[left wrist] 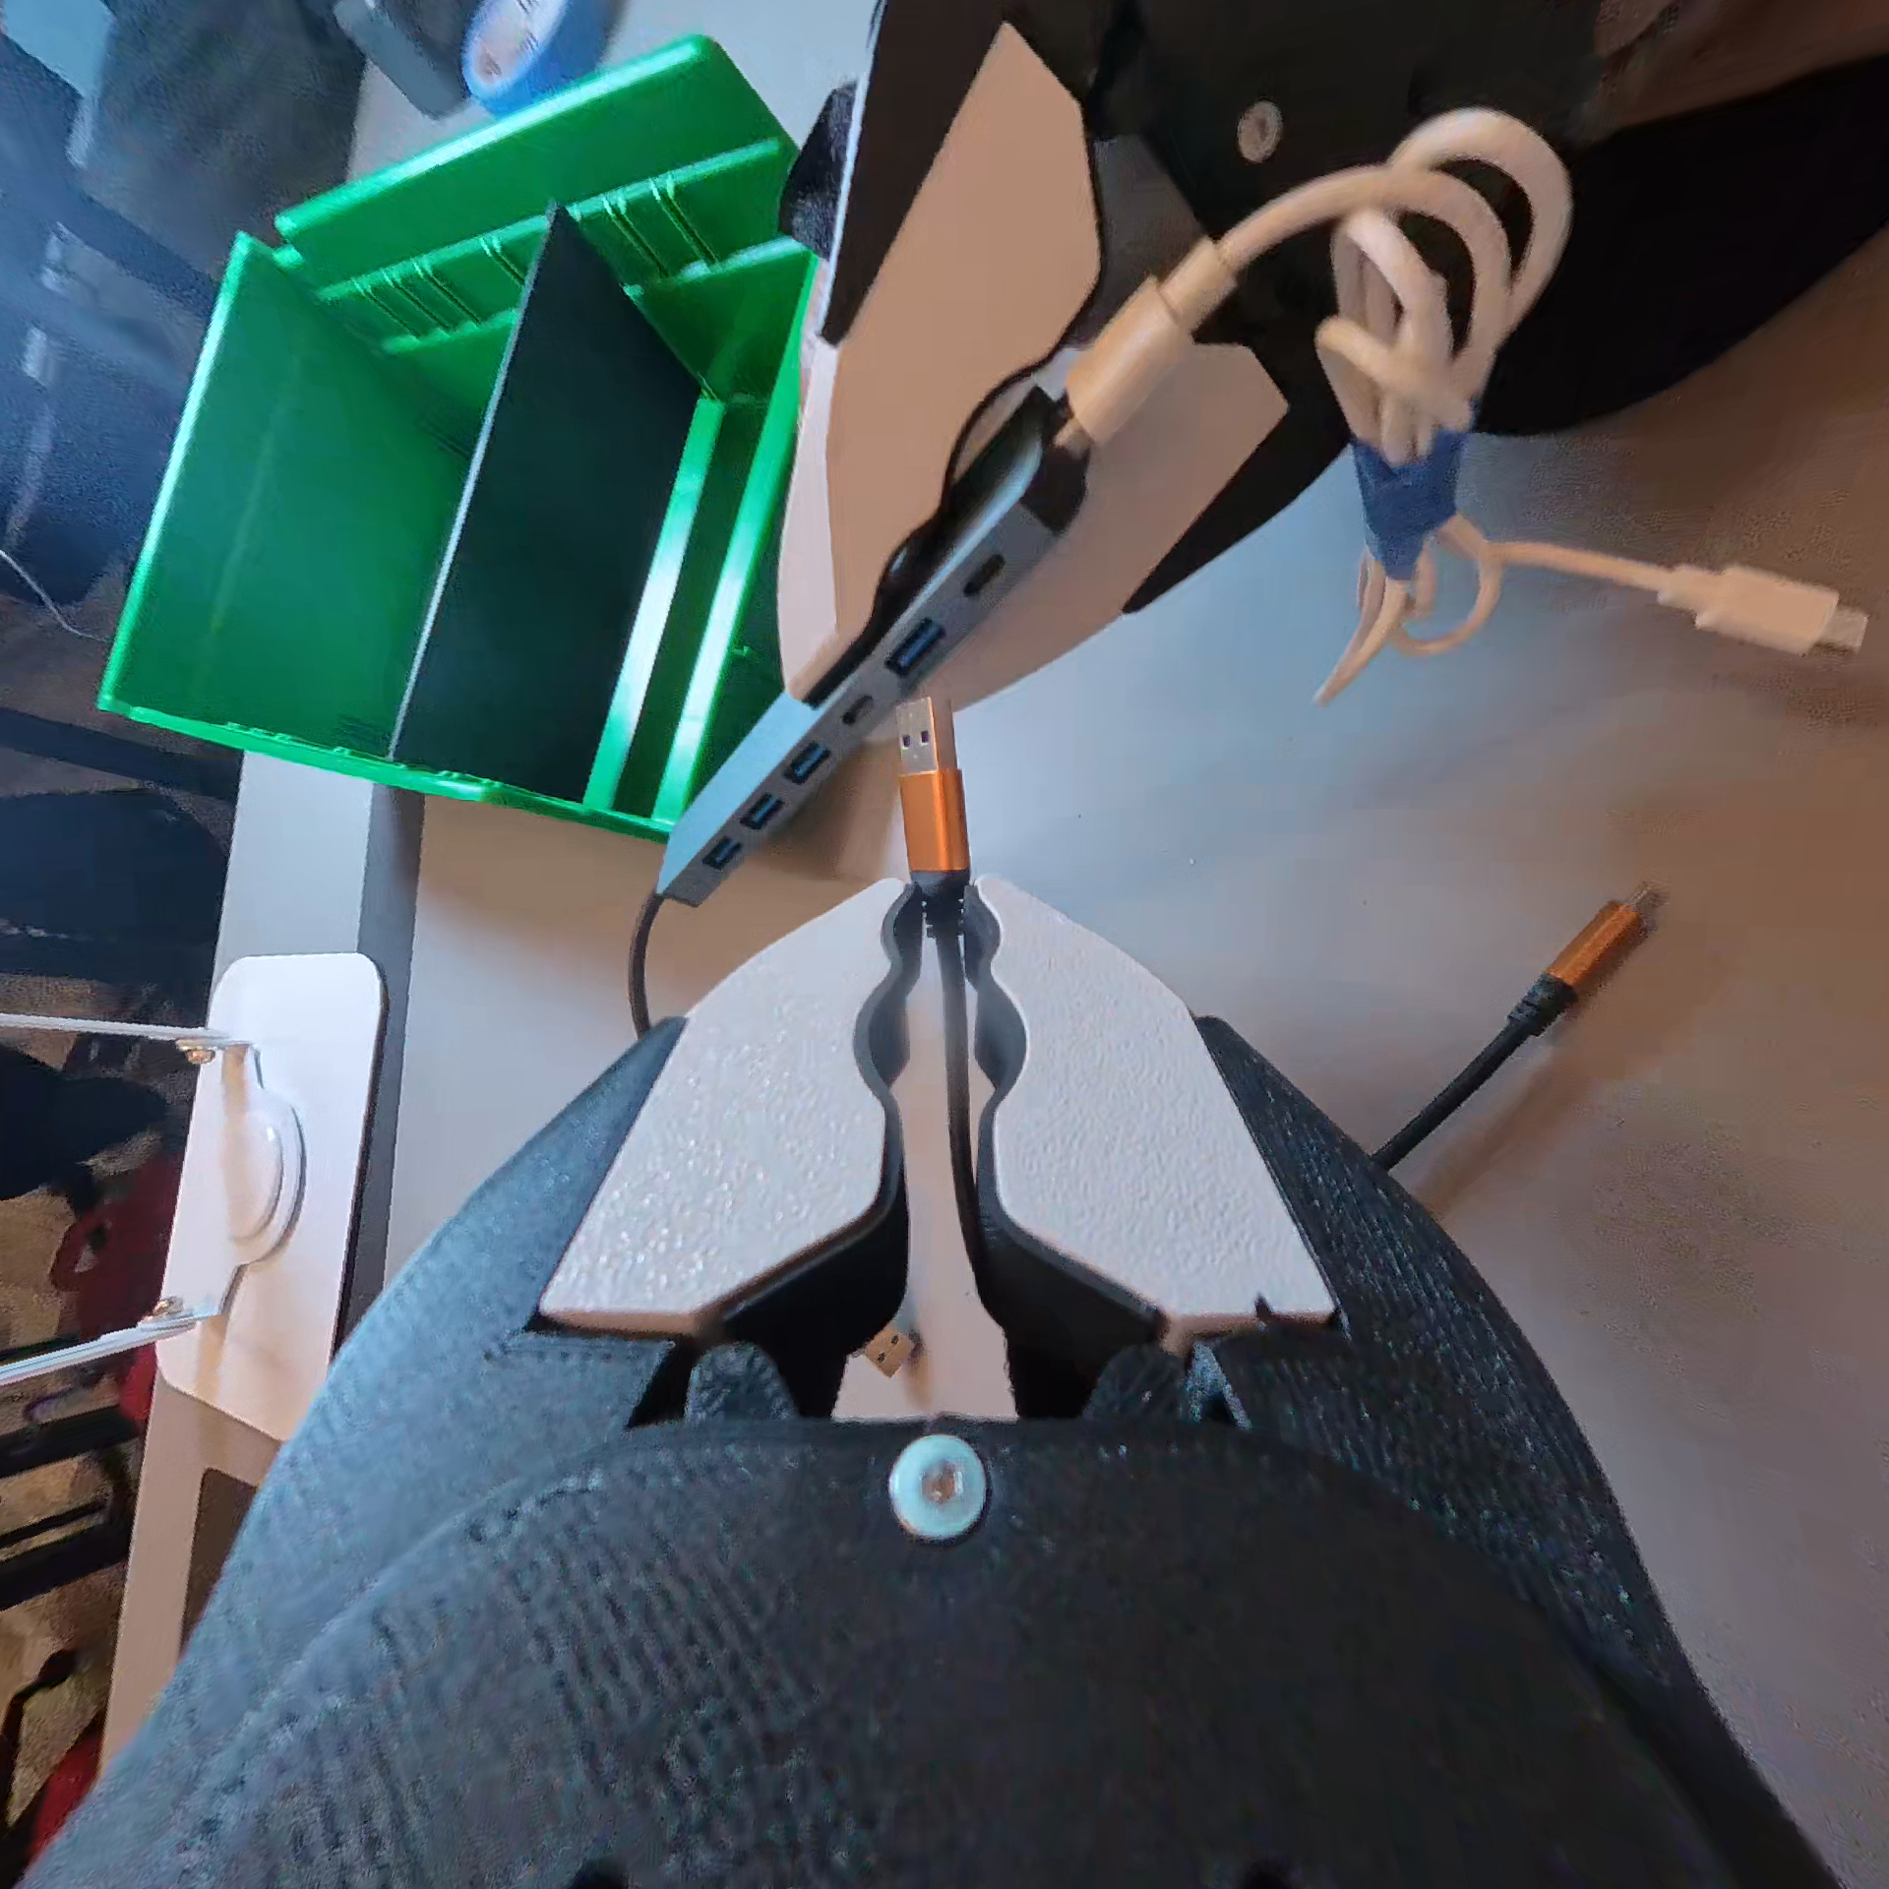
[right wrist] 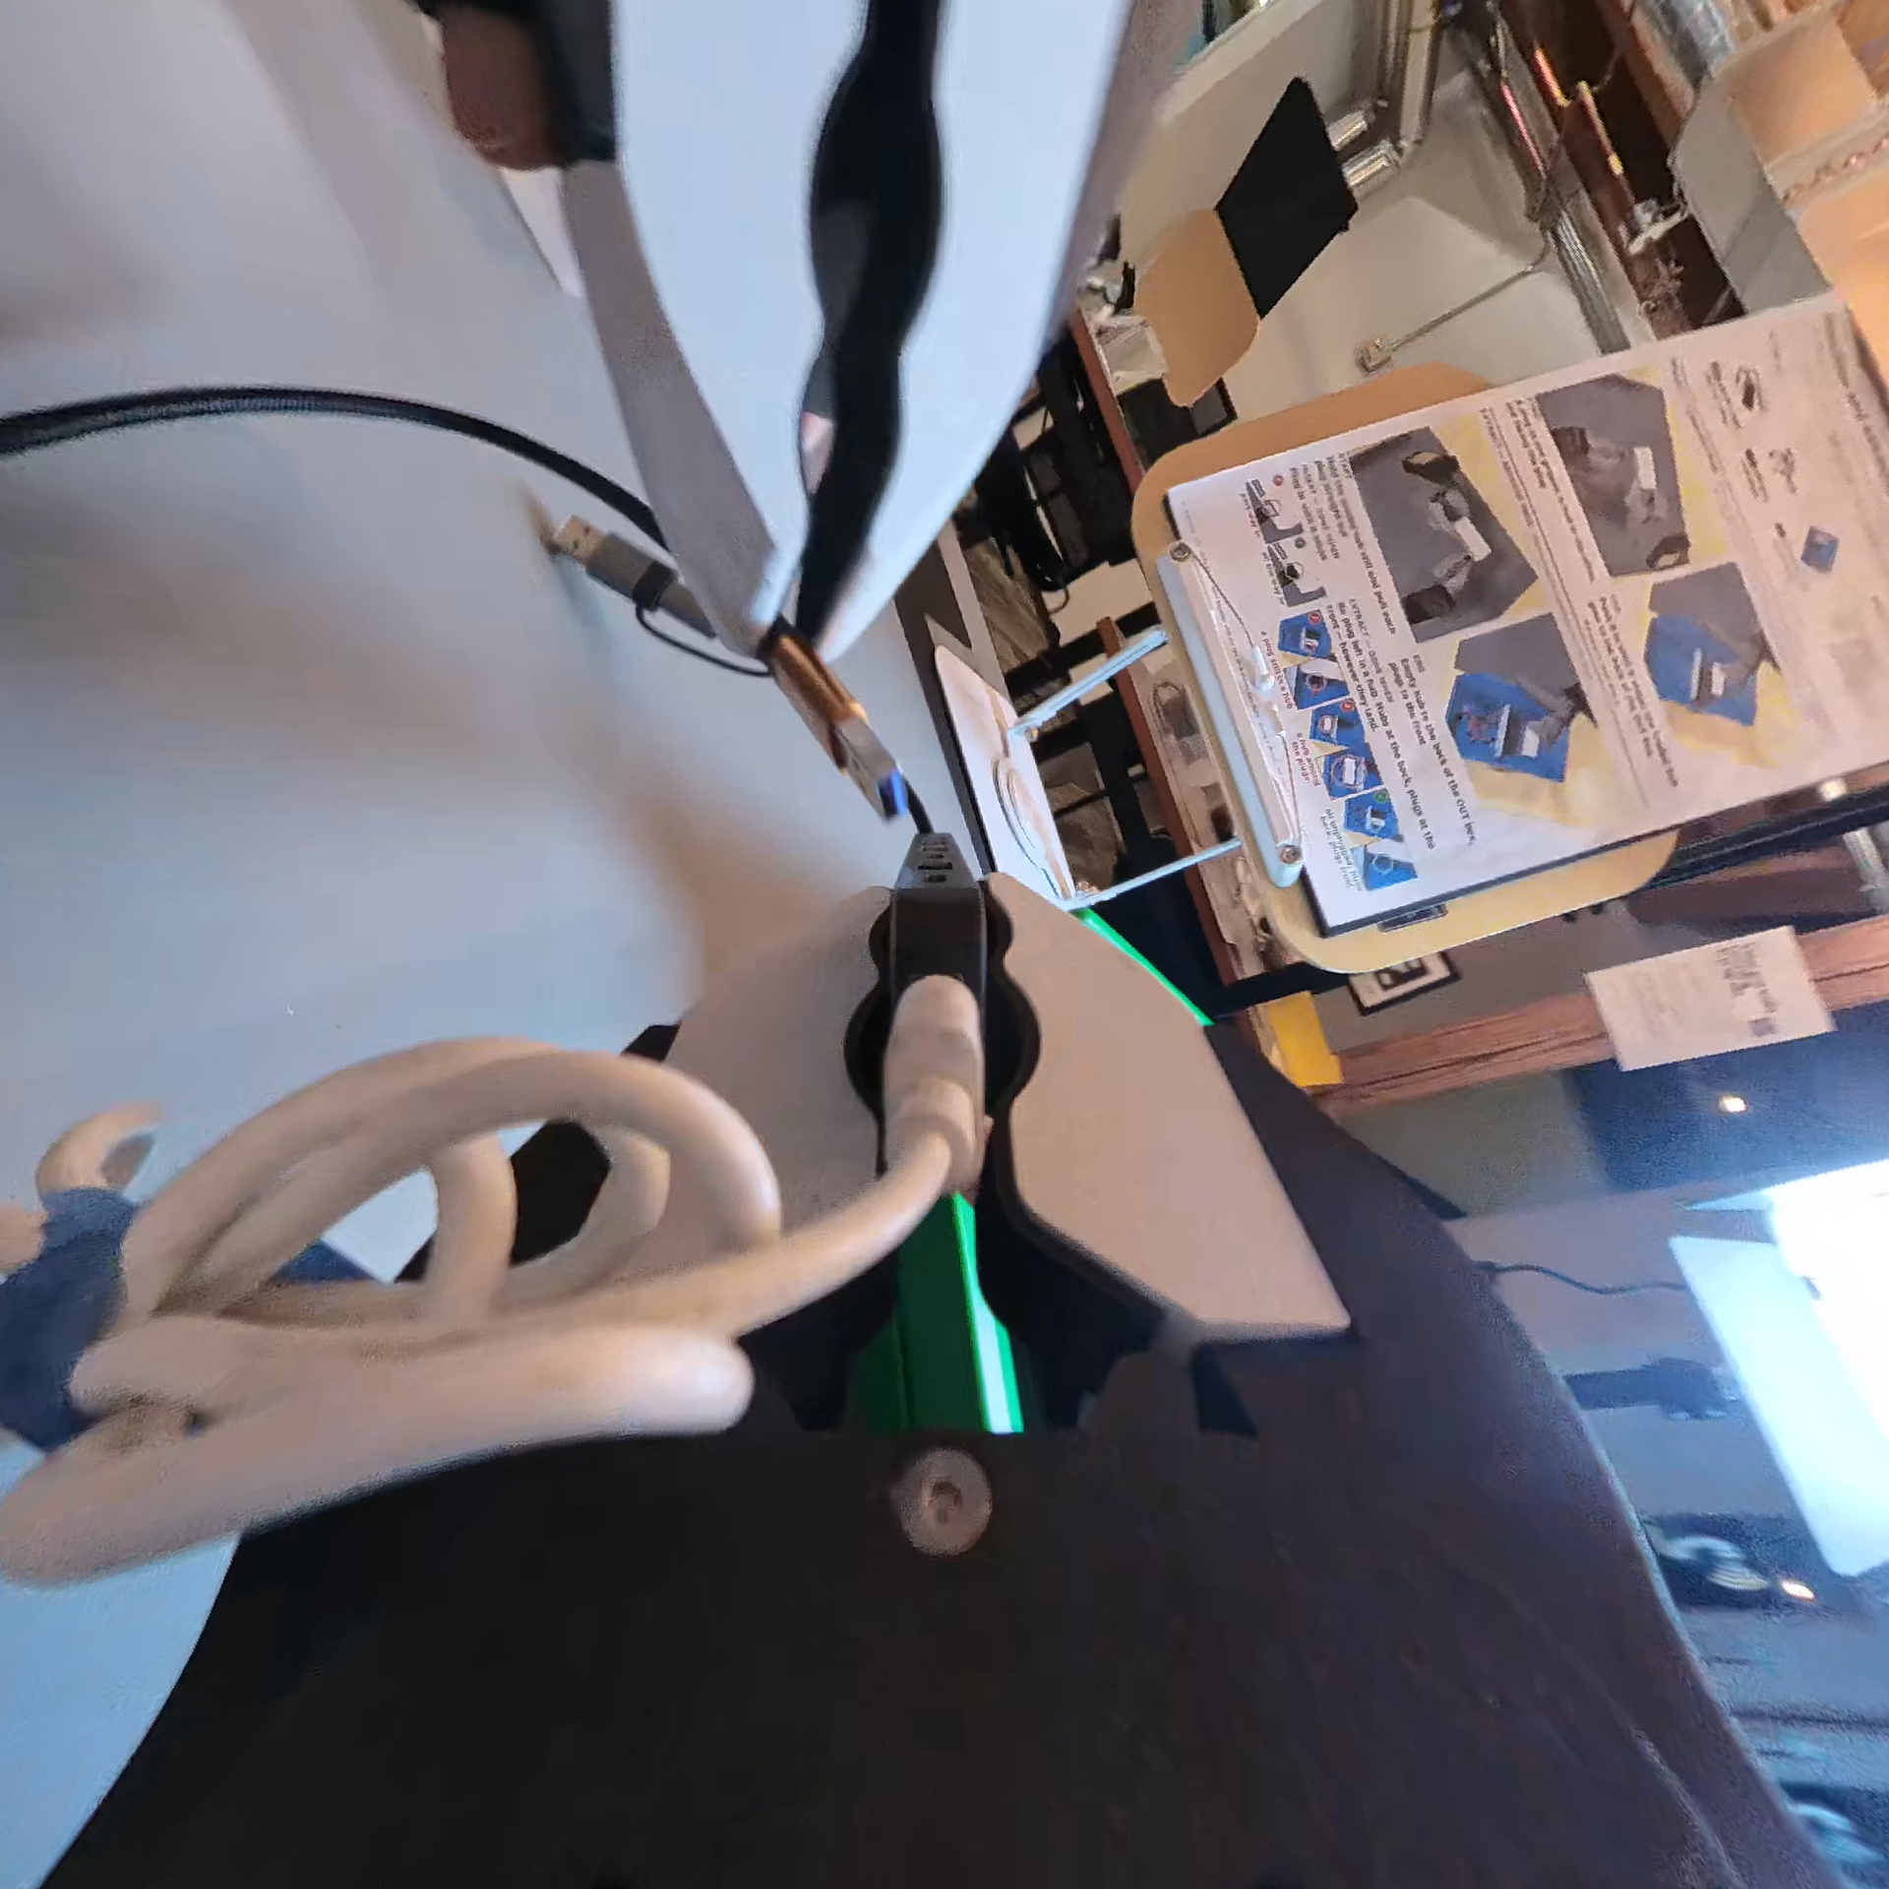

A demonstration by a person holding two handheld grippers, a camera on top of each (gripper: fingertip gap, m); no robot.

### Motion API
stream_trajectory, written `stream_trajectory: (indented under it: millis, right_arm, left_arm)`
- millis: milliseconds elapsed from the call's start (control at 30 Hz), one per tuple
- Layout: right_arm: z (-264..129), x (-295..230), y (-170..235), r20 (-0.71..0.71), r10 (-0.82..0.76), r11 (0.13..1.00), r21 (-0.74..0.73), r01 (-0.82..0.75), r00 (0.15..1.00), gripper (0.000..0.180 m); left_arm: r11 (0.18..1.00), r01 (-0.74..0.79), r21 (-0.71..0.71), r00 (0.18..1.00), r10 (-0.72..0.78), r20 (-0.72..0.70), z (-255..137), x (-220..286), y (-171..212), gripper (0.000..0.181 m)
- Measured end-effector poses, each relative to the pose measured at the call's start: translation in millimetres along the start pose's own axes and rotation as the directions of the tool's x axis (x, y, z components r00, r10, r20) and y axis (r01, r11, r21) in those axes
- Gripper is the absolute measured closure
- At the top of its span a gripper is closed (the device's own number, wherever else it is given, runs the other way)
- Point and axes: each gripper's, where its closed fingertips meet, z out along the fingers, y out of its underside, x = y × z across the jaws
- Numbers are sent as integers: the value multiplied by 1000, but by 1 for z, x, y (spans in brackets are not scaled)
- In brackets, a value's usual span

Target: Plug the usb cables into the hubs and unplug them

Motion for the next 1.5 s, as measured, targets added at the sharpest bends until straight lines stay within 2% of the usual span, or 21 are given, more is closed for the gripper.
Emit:
stream_trajectory:
  millis: [167, 467, 733, 1033, 1133, 1300, 1367, 1433, 1500]
  right_arm:
    - [6, -11, 9, 7, -147, 985, -90, 147, 989, 169]
    - [15, -25, 19, 55, -270, 938, -212, 276, 961, 167]
    - [16, -24, 22, 44, -304, 900, -313, 302, 952, 167]
    - [18, -29, 21, 61, -309, 876, -371, 309, 949, 169]
    - [17, -28, 23, 56, -308, 877, -369, 307, 950, 168]
    - [16, -28, 31, 72, -288, 888, -354, 295, 955, 168]
    - [16, -30, 33, 82, -291, 893, -333, 301, 953, 167]
    - [16, -32, 35, 99, -281, 902, -311, 298, 954, 168]
    - [16, -32, 36, 105, -280, 912, -281, 298, 954, 168]
  left_arm:
    - [991, -60, -123, 998, 57, -26, 11, 1, 5, 173]
    - [931, -125, -342, 992, 109, -68, 15, 6, 17, 173]
    - [871, -71, -486, 997, 51, -55, 16, 4, 22, 173]
    - [791, -141, -595, 990, 123, -71, 19, 7, 32, 174]
    - [817, -132, -561, 991, 90, -101, 24, 10, 31, 174]
    - [941, -68, -331, 989, 19, -150, 28, 14, 21, 174]
    - [974, 16, -227, 974, -66, -215, 27, 20, 23, 173]
    - [978, 132, -162, 931, -178, -318, 26, 31, 29, 162]
    - [961, 248, -125, 890, -277, -362, 29, 33, 37, 153]
